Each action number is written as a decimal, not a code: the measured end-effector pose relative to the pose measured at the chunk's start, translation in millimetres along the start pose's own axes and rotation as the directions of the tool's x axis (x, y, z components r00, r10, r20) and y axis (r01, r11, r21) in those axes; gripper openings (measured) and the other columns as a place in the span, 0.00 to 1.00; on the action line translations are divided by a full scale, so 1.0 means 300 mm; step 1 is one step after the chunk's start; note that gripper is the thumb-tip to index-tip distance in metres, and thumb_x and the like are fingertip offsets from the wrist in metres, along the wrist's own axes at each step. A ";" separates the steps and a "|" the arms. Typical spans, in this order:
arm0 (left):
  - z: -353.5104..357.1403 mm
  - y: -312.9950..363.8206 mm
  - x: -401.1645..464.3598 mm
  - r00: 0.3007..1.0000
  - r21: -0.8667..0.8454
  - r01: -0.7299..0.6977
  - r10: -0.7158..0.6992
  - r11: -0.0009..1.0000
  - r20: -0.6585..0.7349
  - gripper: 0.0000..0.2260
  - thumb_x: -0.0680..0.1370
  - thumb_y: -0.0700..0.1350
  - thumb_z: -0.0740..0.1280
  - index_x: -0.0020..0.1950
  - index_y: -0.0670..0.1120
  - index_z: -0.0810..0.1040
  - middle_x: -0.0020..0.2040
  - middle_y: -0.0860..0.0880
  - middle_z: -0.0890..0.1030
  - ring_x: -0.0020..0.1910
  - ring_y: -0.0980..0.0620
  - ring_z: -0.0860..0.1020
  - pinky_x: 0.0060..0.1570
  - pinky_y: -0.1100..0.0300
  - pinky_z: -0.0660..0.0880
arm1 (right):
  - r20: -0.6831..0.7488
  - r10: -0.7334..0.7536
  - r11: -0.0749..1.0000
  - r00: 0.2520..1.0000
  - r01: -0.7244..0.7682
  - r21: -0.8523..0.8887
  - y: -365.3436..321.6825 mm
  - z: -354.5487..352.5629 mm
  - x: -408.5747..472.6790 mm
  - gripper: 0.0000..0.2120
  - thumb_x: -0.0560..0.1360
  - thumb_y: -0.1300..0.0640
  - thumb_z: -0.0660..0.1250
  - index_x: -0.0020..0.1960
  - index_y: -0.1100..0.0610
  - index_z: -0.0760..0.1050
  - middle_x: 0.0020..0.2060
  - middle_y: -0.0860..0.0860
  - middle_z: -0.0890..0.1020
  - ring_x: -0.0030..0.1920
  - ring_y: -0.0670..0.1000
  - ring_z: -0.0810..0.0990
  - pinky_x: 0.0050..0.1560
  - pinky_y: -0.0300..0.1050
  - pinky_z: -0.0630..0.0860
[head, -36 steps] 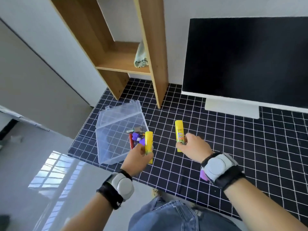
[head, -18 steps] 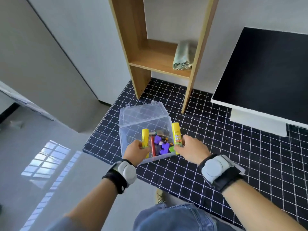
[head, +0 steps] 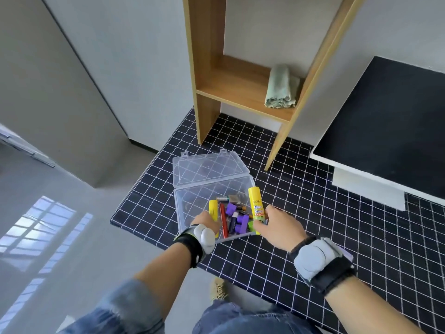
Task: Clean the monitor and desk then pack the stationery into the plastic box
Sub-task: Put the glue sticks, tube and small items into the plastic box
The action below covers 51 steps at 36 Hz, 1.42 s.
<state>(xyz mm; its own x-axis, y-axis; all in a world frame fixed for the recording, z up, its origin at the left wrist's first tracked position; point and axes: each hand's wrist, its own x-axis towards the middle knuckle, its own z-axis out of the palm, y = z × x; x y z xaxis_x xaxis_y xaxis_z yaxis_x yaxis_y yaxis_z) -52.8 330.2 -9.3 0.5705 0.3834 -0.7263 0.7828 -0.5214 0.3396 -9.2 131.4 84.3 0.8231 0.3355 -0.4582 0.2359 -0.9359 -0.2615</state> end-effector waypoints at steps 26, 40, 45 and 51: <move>-0.072 -0.065 -0.002 0.959 -0.165 -0.270 0.248 0.949 -0.138 0.11 0.76 0.44 0.65 0.58 0.49 0.78 0.49 0.51 0.80 0.46 0.50 0.79 0.45 0.60 0.74 | 0.093 -0.027 0.994 0.995 0.037 -0.102 -0.144 0.011 0.099 0.16 0.77 0.39 0.61 0.48 0.52 0.66 0.37 0.48 0.73 0.39 0.54 0.75 0.40 0.47 0.70; -0.096 -0.232 -0.005 0.796 -0.064 -0.324 0.235 0.944 -0.558 0.27 0.77 0.50 0.68 0.74 0.50 0.64 0.74 0.47 0.64 0.70 0.43 0.68 0.68 0.43 0.63 | 0.284 0.029 0.999 0.958 -0.036 0.021 -0.303 0.145 0.206 0.14 0.74 0.48 0.64 0.33 0.54 0.69 0.28 0.48 0.75 0.30 0.51 0.77 0.32 0.40 0.68; -0.078 -0.234 -0.002 0.844 -0.206 -0.324 0.184 0.923 -0.504 0.29 0.79 0.52 0.66 0.77 0.55 0.58 0.72 0.48 0.67 0.67 0.45 0.71 0.65 0.44 0.63 | 0.366 0.026 0.996 0.930 -0.057 0.073 -0.349 0.194 0.212 0.13 0.77 0.52 0.63 0.34 0.52 0.68 0.26 0.47 0.76 0.21 0.44 0.74 0.24 0.35 0.67; -0.072 -0.233 0.001 0.838 -0.226 -0.345 0.191 0.911 -0.511 0.29 0.80 0.52 0.65 0.78 0.53 0.56 0.72 0.48 0.69 0.66 0.45 0.74 0.65 0.45 0.64 | 0.403 0.065 0.996 0.913 -0.082 0.025 -0.381 0.230 0.239 0.13 0.74 0.47 0.61 0.36 0.53 0.74 0.36 0.48 0.84 0.39 0.53 0.84 0.43 0.44 0.80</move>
<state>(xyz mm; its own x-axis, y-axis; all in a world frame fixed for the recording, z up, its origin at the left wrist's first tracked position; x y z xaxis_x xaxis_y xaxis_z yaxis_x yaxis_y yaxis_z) -102.0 383.1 -20.4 0.7546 0.6113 -0.2386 0.5722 -0.4350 0.6952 -12.8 269.8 22.6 0.5585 0.2888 -0.7776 0.1548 -0.9573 -0.2444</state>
